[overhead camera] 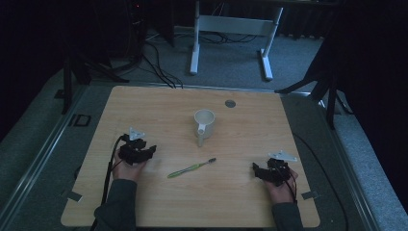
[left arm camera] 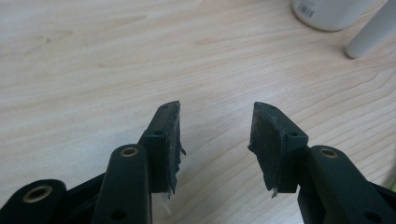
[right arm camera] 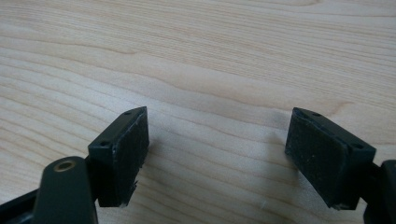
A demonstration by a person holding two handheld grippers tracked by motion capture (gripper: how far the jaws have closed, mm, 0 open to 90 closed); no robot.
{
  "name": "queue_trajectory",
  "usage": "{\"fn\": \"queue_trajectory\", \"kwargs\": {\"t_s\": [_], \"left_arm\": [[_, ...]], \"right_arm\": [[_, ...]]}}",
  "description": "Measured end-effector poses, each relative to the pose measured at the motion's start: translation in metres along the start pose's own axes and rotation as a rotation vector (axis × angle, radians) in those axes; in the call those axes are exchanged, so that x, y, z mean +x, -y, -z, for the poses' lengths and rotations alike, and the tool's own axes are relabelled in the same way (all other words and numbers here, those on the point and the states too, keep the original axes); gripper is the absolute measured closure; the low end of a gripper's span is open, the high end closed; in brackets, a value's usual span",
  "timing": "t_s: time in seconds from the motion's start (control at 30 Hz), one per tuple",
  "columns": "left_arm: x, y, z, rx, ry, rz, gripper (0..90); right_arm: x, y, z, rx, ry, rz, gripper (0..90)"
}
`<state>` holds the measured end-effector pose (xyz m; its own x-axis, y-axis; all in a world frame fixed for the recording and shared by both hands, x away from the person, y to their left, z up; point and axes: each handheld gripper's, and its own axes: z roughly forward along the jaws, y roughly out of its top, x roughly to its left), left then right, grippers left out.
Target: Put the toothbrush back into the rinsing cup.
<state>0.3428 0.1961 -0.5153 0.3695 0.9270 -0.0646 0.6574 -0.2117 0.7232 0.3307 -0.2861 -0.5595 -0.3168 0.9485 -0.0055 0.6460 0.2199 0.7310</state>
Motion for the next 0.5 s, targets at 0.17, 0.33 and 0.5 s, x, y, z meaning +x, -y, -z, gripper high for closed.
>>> {"fn": "queue_trajectory", "kwargs": {"t_s": [0.17,0.33,0.5], "left_arm": [[-0.003,-0.006,0.006,-0.015,0.008,-0.020,53.2],[-0.006,-0.015,0.014,-0.028,0.024,-0.039,53.3],[-0.011,-0.022,0.020,-0.032,0.041,-0.074,53.3]], "right_arm": [[0.000,0.000,0.000,0.000,-0.001,0.000,21.1],[0.000,0.000,0.000,0.000,-0.001,0.001,21.1],[0.000,0.000,0.000,0.000,-0.001,0.001,21.1]]}}
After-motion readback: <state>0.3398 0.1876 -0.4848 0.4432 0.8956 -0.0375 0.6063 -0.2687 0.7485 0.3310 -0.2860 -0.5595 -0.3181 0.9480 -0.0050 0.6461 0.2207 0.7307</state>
